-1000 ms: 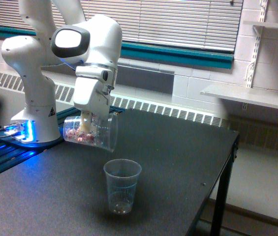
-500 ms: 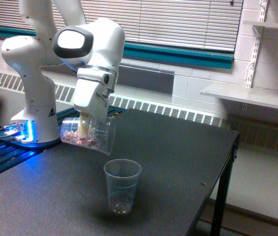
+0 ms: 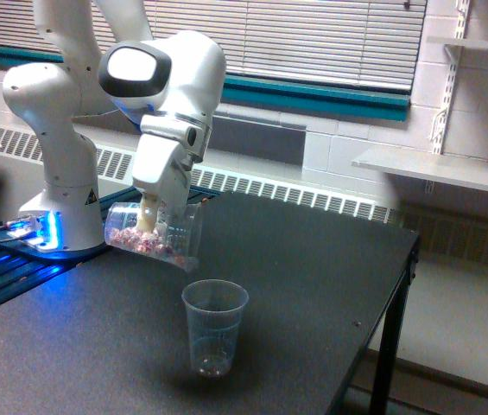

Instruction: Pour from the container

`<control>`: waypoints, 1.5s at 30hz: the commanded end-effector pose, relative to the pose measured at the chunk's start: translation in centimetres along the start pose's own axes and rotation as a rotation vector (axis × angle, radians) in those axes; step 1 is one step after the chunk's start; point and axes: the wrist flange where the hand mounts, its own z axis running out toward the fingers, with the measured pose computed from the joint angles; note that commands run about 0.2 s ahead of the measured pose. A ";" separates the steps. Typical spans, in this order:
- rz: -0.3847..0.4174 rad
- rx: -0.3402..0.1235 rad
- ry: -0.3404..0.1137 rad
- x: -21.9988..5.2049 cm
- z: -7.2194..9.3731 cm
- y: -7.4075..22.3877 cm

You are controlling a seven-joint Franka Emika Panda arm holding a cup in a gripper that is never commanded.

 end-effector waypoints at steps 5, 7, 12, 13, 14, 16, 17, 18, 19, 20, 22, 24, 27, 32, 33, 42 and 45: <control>-0.032 -0.028 -0.006 -0.2 0.0 -0.9; -0.035 -0.033 -0.009 -0.4 0.1 -0.9; -0.055 -0.046 -0.015 -0.9 0.0 -1.0; -0.061 -0.047 -0.017 -1.0 0.0 -1.0; -0.067 -0.051 -0.017 -1.0 0.0 -1.0; -0.070 -0.057 -0.019 -1.1 0.0 -1.1; -0.072 -0.059 -0.022 -1.2 0.0 -1.1; -0.074 -0.062 -0.022 -1.3 -0.1 -1.1; -0.075 -0.063 -0.023 -1.3 -0.1 -1.2; -0.075 -0.062 -0.024 -1.4 -0.1 -1.3; -0.080 -0.064 -0.022 -1.3 -0.3 -1.4; -0.081 -0.067 -0.023 -1.3 -0.4 -1.5; -0.086 -0.072 -0.021 -1.1 -0.6 -1.6; -0.089 -0.072 -0.016 -0.7 -0.9 -1.9; -0.090 -0.071 -0.016 -0.6 -0.9 -1.9; -0.093 -0.081 -0.013 0.0 -1.2 -2.2; -0.098 -0.087 -0.013 0.0 -1.2 -2.2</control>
